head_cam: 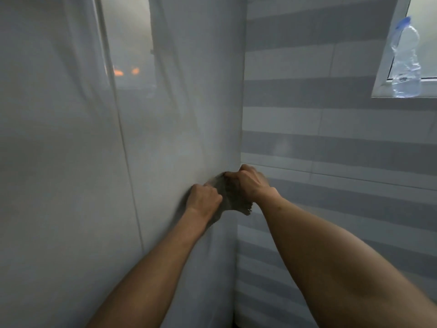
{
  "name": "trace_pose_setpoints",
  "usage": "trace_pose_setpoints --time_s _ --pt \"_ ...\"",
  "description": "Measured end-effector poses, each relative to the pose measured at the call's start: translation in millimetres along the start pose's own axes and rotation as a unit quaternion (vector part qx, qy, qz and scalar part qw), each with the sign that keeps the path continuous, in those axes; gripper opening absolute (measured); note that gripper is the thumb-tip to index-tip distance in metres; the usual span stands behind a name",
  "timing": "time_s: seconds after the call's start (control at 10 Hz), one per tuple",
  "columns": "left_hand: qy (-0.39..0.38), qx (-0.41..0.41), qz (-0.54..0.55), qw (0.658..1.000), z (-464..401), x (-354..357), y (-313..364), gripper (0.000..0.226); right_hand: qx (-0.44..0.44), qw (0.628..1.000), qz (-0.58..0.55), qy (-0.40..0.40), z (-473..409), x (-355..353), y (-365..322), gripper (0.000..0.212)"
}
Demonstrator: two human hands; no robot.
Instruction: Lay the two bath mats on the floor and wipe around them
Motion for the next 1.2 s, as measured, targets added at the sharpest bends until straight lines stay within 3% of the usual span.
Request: trace_pose_setpoints --time_s 0.1,0.3,0.5,0.7,0.8,0.9,1.0,1.2 --pt "-0.012 0.006 0.009 1.000 -14 11 7 0.027 0.018 0.999 0.031 -0.032 -20 20 2 0.034" --pt "-0.069 0.067 0.084 0.992 -22 48 48 0.027 0.057 0.994 -0.082 -0.049 0 74 27 0.065" --pt "-0.078 0.055 0.126 0.987 -25 53 62 0.028 0.052 0.985 -0.158 -0.047 -13 73 36 0.061" --pt "-0.080 -0.026 0.142 0.986 -35 54 61 0.025 0.074 0.988 -0.104 -0.089 -39 63 33 0.052" --pt "-0.100 -0.047 0.162 0.981 -32 58 65 0.031 0.088 0.973 -0.177 -0.115 -33 74 31 0.051" --pt "-0.138 -0.008 0.127 0.982 -33 61 69 0.032 0.091 0.963 -0.214 -0.133 -22 79 35 0.061" --pt "-0.171 0.041 0.149 0.973 -27 59 77 0.039 0.104 0.961 -0.209 -0.146 -11 73 43 0.059" --pt "-0.122 0.079 0.195 0.970 -24 23 110 0.025 0.178 0.958 -0.190 -0.120 33 49 88 0.043"
Point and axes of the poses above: each hand's wrist, its own z-axis away from the middle knuckle, its own x-axis out of the palm, y = z × x, the point moved 3 cm from there along -z, towards the middle knuckle, and after that the axes turned 14 degrees about -z, right-handed, at the moved point
